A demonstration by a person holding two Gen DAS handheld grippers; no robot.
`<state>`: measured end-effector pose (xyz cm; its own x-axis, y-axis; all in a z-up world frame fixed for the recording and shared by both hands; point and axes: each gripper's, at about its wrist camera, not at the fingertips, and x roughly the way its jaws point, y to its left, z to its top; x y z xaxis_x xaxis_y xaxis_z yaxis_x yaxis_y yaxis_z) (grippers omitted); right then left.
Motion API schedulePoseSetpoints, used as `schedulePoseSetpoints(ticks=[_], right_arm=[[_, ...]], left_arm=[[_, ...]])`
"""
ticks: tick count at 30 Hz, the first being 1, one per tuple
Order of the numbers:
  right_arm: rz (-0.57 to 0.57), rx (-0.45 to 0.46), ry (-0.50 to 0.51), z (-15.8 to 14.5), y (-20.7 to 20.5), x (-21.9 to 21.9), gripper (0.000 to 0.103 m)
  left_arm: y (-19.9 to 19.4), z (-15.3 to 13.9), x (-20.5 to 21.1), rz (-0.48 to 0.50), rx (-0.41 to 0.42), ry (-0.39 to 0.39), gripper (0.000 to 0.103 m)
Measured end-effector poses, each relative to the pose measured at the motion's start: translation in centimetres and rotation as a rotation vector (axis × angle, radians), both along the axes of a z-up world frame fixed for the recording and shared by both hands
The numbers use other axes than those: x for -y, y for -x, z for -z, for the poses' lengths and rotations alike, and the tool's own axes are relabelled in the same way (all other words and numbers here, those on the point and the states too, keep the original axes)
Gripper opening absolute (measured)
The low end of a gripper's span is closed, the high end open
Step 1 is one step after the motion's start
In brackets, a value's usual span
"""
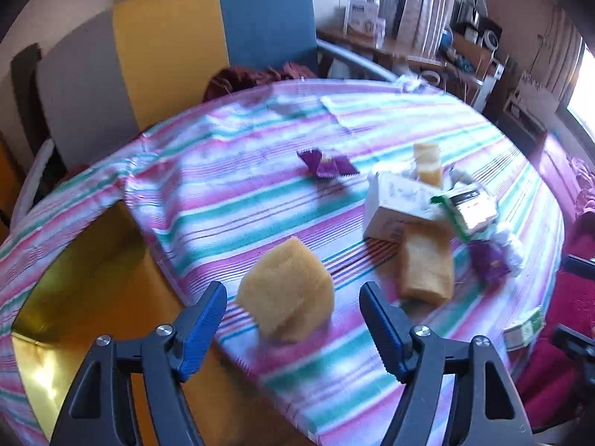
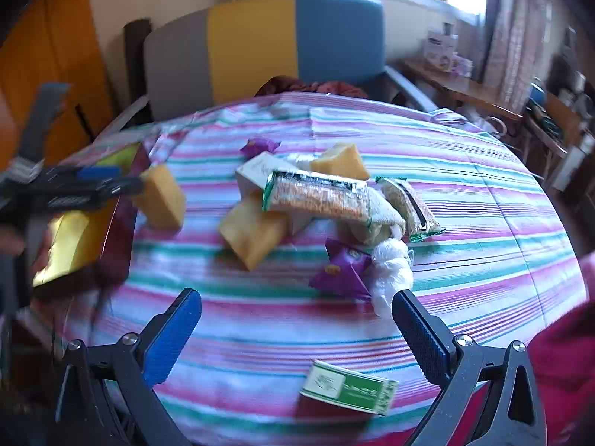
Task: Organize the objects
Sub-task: 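Grasp the yellow sponge with the left tool while the right tool grasps the green box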
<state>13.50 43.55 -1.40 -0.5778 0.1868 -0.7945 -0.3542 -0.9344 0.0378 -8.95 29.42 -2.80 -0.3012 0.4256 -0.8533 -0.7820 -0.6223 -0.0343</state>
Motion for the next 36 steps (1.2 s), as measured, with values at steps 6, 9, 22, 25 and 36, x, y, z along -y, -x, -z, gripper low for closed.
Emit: schedulePoseSetpoints(ticks=[6, 9, 22, 25, 36], right_arm=[[-0.174, 0.167, 0.052, 0.5, -1.5, -1.8, 0.103], [-0.23, 0.322, 0.009, 2.2, -2.1, -2.6, 0.103], [-0.415, 0.567, -0.111, 6.7, -0.2, -0.3, 0.078], [-0.438, 0.631, -0.168, 8.1, 0.0, 0.2, 0.043], [-0.372, 0.545, -0.138, 7.3, -0.9, -0.9, 0.031]], left_arm=[[0.7, 2.8, -1.6, 0.026, 0.024, 0.041, 0.057], [0.9, 2.5, -1.2, 0.015, 0.04, -0.003, 0.053], [-1.9, -2.7, 2.7, 0.004, -0.001, -0.196, 0.052], [-2.2, -3.8, 4.6, -0.025, -0.006, -0.237, 0.052], [4.9, -4.3, 24.0, -0.494, -0.049, -0.19, 0.052]])
